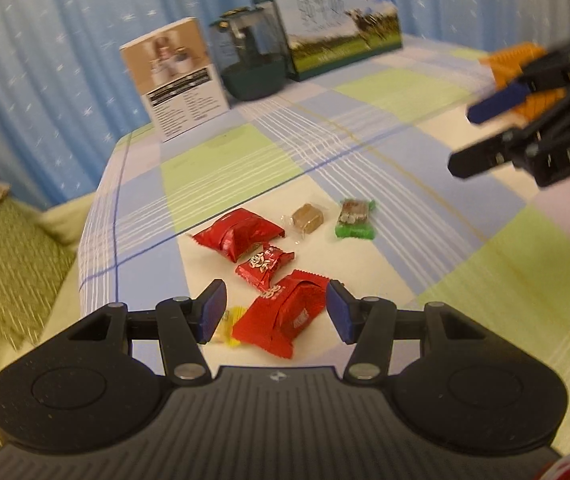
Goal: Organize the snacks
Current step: 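Move both tools back toward the red candy packets and lower the left tool, then grasp a red candy packet with the left tool while the right grasps a green-wrapped caramel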
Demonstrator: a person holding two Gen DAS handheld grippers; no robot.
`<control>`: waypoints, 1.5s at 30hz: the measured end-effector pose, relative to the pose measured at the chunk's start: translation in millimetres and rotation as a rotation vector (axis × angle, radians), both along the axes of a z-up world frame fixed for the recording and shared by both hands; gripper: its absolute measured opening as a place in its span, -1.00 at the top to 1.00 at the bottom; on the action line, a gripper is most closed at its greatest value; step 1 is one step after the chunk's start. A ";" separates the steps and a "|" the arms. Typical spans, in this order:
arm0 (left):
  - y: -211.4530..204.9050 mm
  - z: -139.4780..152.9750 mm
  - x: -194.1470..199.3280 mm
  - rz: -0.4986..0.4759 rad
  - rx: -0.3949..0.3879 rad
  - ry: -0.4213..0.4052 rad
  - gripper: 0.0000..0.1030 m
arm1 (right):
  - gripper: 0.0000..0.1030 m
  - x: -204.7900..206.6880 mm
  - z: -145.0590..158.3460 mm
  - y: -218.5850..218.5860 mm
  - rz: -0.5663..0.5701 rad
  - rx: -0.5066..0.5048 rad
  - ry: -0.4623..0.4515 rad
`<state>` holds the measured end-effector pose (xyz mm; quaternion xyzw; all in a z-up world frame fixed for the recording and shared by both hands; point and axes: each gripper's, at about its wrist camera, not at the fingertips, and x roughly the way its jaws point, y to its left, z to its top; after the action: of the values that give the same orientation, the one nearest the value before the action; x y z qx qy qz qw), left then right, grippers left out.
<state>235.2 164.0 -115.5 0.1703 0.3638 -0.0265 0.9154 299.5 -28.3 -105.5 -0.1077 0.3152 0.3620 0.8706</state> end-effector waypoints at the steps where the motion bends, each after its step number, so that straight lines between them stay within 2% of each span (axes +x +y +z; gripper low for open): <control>1: 1.0 -3.2 3.3 -0.008 0.005 0.007 0.00 | -0.25 1.6 -0.9 1.3 0.004 -0.006 -0.003; 8: 11.5 -15.8 17.6 -0.009 -0.042 0.060 0.03 | -0.25 13.9 -3.4 2.2 -0.003 0.001 0.006; 11: 12.9 -16.0 18.8 -0.003 -0.084 0.077 0.17 | -0.24 19.2 -2.8 2.7 -0.010 0.017 0.023; 16: 15.1 -13.4 18.7 0.068 -0.175 0.113 0.40 | -0.24 23.4 -5.8 9.0 0.000 0.031 0.056; 20: 15.8 -10.2 15.9 0.177 -0.254 0.130 0.52 | -0.24 24.6 -10.7 17.0 0.023 0.038 0.074; 24: 17.9 -3.7 10.4 0.255 -0.316 0.111 0.54 | -0.24 25.8 -14.5 28.0 0.042 0.043 0.084; 31: 28.7 5.1 7.2 0.314 -0.348 0.065 0.55 | -0.24 25.8 -27.4 56.1 0.120 0.036 0.083; 36: 32.9 5.3 9.2 0.324 -0.352 0.058 0.55 | -0.24 28.1 -45.0 72.6 0.156 0.001 0.048; 37: 32.9 5.3 9.5 0.323 -0.354 0.057 0.55 | -0.22 29.9 -48.7 73.6 0.155 -0.001 0.047; 39: 32.7 5.8 9.7 0.319 -0.358 0.053 0.55 | -0.05 33.8 -53.9 75.5 0.154 -0.002 0.048; 42: 31.4 6.8 9.6 0.312 -0.360 0.047 0.55 | 0.05 37.1 -54.7 77.3 0.162 0.007 0.035; 44: 29.9 6.2 10.0 0.307 -0.359 0.051 0.55 | 0.33 37.2 -53.5 78.6 0.162 -0.001 0.031; 45: 29.1 5.6 10.3 0.305 -0.358 0.053 0.55 | 0.38 37.1 -52.5 78.6 0.160 -0.004 0.034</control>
<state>245.5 193.1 -109.9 -0.0526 0.3986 0.0437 0.9146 336.6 50.3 -158.1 -0.1281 0.3211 0.4315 0.8332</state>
